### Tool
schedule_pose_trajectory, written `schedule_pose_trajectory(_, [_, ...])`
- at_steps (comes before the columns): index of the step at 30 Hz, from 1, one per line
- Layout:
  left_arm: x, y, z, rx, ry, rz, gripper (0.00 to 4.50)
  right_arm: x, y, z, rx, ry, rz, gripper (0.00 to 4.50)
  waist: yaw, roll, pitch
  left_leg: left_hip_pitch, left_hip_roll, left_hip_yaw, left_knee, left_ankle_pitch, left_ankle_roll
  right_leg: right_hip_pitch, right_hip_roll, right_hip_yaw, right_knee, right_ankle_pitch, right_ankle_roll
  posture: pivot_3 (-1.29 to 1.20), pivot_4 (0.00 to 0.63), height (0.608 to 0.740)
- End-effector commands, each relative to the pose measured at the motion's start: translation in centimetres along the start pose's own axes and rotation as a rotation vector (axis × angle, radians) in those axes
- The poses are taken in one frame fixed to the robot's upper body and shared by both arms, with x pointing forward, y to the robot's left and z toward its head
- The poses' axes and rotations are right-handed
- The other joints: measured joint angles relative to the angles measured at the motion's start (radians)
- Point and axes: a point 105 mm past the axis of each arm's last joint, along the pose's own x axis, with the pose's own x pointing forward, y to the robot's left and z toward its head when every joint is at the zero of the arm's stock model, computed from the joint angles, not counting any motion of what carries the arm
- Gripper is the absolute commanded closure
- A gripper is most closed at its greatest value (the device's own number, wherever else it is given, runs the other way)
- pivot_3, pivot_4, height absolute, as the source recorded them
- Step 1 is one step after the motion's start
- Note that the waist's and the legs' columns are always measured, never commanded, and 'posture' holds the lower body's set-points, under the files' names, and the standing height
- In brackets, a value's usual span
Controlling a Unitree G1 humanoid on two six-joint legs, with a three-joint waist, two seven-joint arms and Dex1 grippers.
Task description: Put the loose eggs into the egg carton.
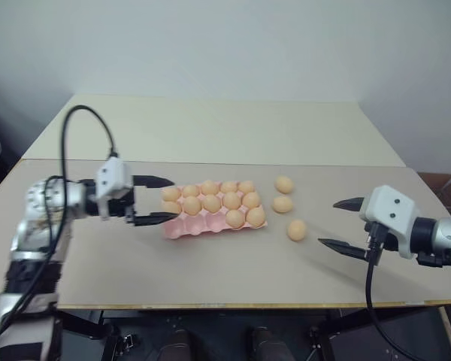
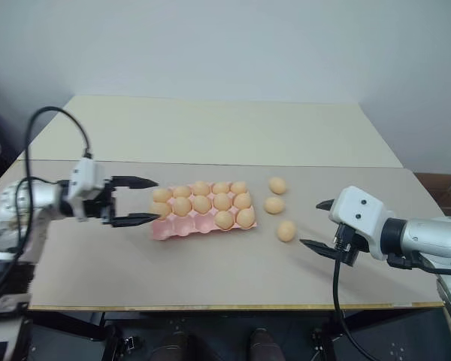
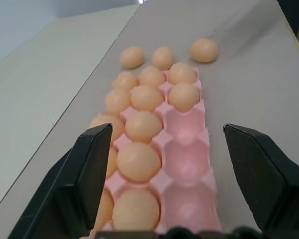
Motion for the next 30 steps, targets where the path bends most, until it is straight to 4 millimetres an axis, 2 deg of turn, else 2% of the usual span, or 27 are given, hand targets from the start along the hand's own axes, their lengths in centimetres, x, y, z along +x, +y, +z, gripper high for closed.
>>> schedule_pose_trajectory(1, [-2.3, -0.1, 2.6, 0.056, -0.049, 0.061, 0.62, -0.9, -0.8, 0.7, -0.056, -0.013, -0.022, 0.00, 0.004, 0.000, 0.000, 0.001, 0.000, 0.000, 0.000, 0.000, 0.000, 0.000, 0.000, 0.000, 0.000, 0.000, 0.000, 0.00, 0.150, 0.740])
schedule_pose_trajectory(7, [-3.9, -1.8, 4.6, 0.049, -0.112, 0.061, 0.62, -1.1, -1.2, 0.5, -0.064, -0.003, -0.013, 0.00, 0.011, 0.000, 0.000, 0.001, 0.000, 0.000, 0.000, 0.000, 0.000, 0.001, -0.002, -0.001, -0.001, -0.001, 0.000, 0.00, 0.150, 0.740])
schedule_pose_trajectory(17, [-3.0, -2.2, 4.4, 0.046, -0.103, 0.052, 0.62, -0.4, -1.2, 0.6, -0.059, -0.007, -0.003, 0.00, 0.012, 0.000, 0.000, 0.001, 0.000, 0.001, -0.001, 0.000, 0.000, 0.000, -0.001, -0.001, -0.001, -0.001, 0.000, 0.00, 0.150, 0.740])
schedule_pose_trajectory(30, [-1.0, -2.9, 5.1, 0.056, -0.147, 0.004, 0.62, 6.2, -1.4, -1.2, 0.068, -0.024, 0.018, 0.00, 0.002, 0.000, 0.000, 0.000, 0.000, 0.003, -0.001, 0.000, 0.000, -0.002, -0.001, 0.000, -0.001, -0.001, 0.000, 0.00, 0.150, 0.740])
